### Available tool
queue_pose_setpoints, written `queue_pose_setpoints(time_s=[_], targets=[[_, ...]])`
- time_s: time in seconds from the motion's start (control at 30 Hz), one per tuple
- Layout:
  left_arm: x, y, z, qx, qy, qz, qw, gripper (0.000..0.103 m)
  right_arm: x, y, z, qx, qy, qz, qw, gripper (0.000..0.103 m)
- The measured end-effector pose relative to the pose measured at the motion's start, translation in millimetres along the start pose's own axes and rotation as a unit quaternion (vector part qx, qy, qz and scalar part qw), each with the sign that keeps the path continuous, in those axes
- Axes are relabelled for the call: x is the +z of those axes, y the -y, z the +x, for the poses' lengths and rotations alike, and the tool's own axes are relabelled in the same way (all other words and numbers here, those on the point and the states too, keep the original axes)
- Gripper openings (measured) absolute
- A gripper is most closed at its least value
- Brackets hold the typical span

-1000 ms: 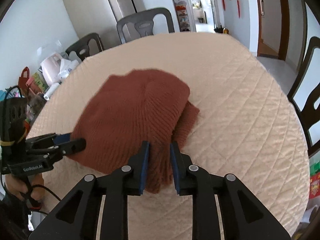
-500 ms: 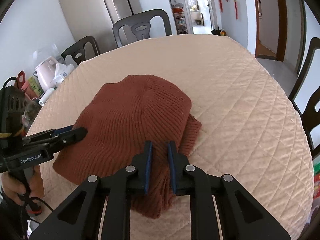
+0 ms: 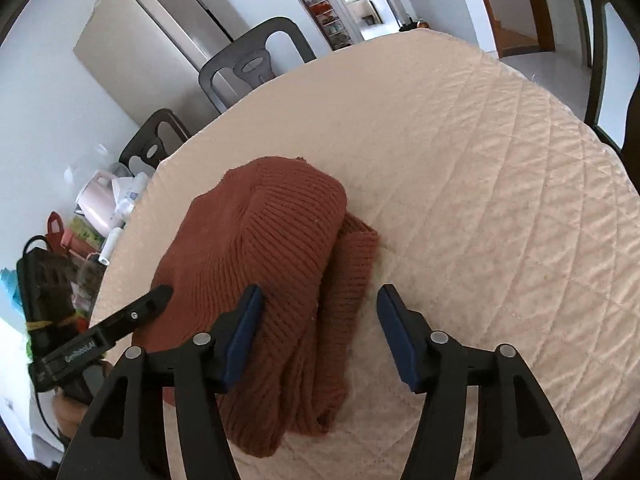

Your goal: Fold small clothes

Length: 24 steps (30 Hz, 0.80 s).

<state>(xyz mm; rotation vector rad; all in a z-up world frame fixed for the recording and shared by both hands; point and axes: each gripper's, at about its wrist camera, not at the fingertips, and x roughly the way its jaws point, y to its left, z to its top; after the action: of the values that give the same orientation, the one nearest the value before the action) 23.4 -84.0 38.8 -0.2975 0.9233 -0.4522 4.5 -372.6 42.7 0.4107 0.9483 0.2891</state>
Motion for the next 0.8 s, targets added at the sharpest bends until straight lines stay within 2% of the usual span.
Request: queue_pose_setpoints(time_s=[0.13, 0.2, 0.23, 0.4, 0.53, 0.57, 0.63, 0.7, 0.8], targets=[[0.9, 5.8, 4.6, 0.001, 0.001, 0.003, 1.0, 0.058, 3.1, -3.7, 6.7, 0.007, 0.001, -0.006, 1.0, 0.06], [-1.5, 9.1, 4.1, 0.007, 0.004, 0.006, 0.9999, 0.058, 2.9, -9.6, 9.3, 0.007, -0.001, -0.015, 1.0, 0.055], [-3.2, 10.5, 3.8, 0.009, 0.005, 0.011, 0.9999, 0.058, 1.9, -10.4, 10.6, 0.02, -0.007, -0.013, 1.0, 0.047], [-3.7, 12.7, 8.0, 0.009, 0.007, 0.009, 0.9999, 0.06, 3.2, -6.9, 14.5, 0.03, -0.007, -0.002, 1.0, 0.045], [-1.3, 22.9, 14.3, 0.028, 0.002, 0.028, 0.9992, 0.063, 7.5, -8.7, 20.6, 0.028, -0.002, -0.007, 1.0, 0.044], [-0.5, 24.6, 14.8, 0.031, 0.001, 0.031, 0.999, 0.063, 8.3, -10.3, 21.3, 0.029, -0.003, -0.007, 1.0, 0.039], [1.7, 25.9, 13.0, 0.031, -0.002, 0.032, 0.999, 0.056, 8.1, -13.6, 19.0, 0.03, -0.003, -0.006, 1.0, 0.034], [4.4, 29.0, 5.7, 0.037, 0.002, 0.044, 0.9983, 0.043, 6.3, -22.3, 12.2, 0.027, 0.002, -0.021, 0.999, 0.031], [9.5, 28.3, -8.4, 0.035, 0.012, 0.052, 0.998, 0.039, 6.8, -31.0, 1.5, 0.042, 0.011, -0.027, 0.999, 0.03]])
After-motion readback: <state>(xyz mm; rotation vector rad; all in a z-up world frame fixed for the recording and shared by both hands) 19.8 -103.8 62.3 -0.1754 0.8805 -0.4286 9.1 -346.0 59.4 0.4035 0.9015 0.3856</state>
